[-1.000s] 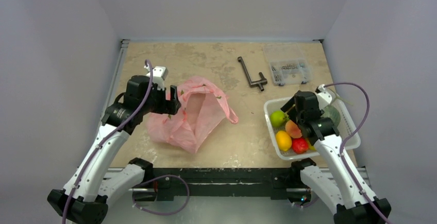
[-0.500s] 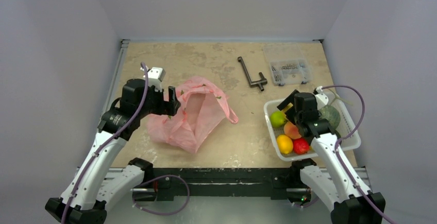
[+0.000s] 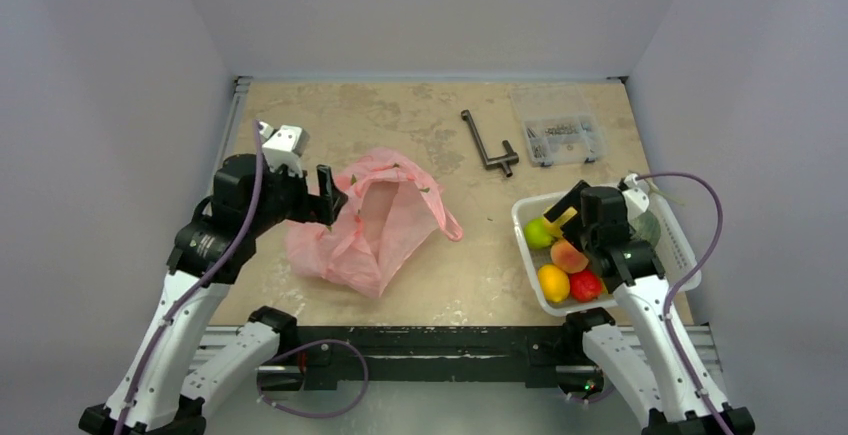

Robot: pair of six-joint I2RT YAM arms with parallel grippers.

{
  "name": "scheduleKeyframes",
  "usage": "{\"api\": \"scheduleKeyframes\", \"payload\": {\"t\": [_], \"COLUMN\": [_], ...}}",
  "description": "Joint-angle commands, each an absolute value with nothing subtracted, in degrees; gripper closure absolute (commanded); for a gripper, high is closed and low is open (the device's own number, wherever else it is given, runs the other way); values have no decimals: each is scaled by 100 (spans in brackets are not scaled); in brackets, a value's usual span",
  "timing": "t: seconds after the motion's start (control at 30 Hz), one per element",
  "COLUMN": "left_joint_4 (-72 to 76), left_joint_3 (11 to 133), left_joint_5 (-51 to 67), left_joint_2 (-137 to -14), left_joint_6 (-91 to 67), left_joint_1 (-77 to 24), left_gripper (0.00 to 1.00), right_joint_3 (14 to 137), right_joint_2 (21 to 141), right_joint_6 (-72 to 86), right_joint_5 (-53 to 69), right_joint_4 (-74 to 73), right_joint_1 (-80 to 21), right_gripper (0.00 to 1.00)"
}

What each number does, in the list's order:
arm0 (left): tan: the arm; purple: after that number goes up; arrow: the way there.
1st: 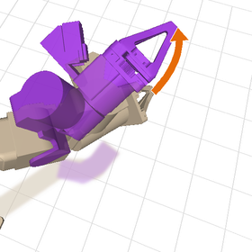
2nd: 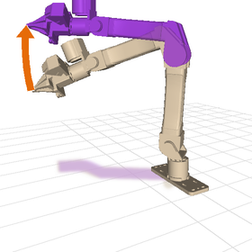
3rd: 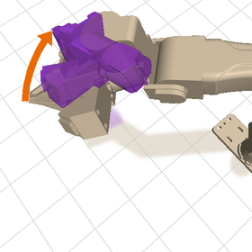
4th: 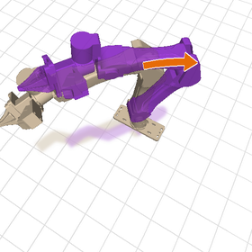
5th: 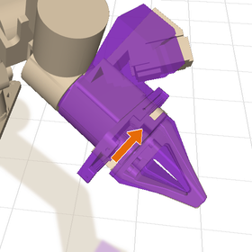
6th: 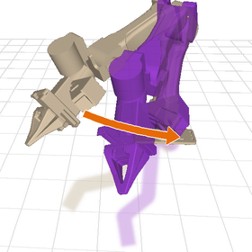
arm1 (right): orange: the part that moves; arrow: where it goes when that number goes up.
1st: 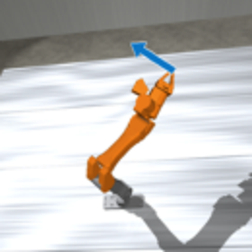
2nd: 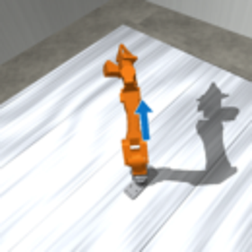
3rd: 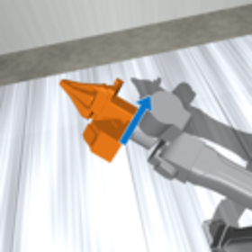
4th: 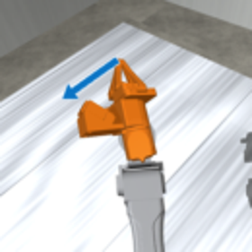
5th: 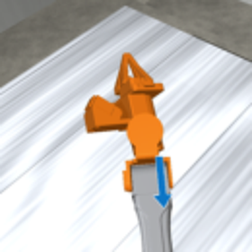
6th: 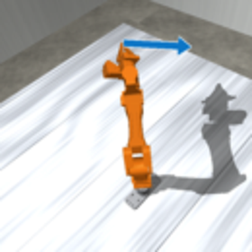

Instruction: Take the fake fruits out of the plastic bag

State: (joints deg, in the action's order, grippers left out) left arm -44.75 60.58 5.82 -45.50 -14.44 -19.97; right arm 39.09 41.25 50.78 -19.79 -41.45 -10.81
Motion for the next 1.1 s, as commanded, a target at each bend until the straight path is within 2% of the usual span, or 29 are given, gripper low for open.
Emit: {"api": "scheduleKeyframes", "payload": {"t": [0.0,0.13,0.37,0.53,0.7,0.9,1.07], "left_joint_4": [-4760,-5075,-5668,-5969,-5882,-5592,-5702], "left_joint_3": [6740,7251,8596,9725,10286,10174,10157], "left_joint_5": [803,896,816,502,423,376,352], "left_joint_2": [-4210,-4053,-3865,-3733,-3457,-3170,-3260], "left_joint_6": [-1609,-1696,-1815,-1890,-2075,-2312,-2285], "left_joint_1": [-2021,-2021,-2021,-2021,-2021,-2021,-2021], "left_gripper": [10,9,6,3,0,0,0], "right_joint_3": [4439,5109,6311,7040,7513,7977,7818], "right_joint_2": [3791,3679,3692,3435,2943,2786,2693], "right_joint_6": [4917,4457,3324,2938,2827,2705,2609], "right_joint_5": [-1970,-1733,-155,366,-81,-695,-653], "right_joint_4": [-4799,-4953,-4924,-4765,-4456,-4436,-4229], "right_joint_1": [-1049,-1054,-1048,-1049,-1054,-1051,-1049], "right_gripper": [1,1,1,1,1,1,1]}}
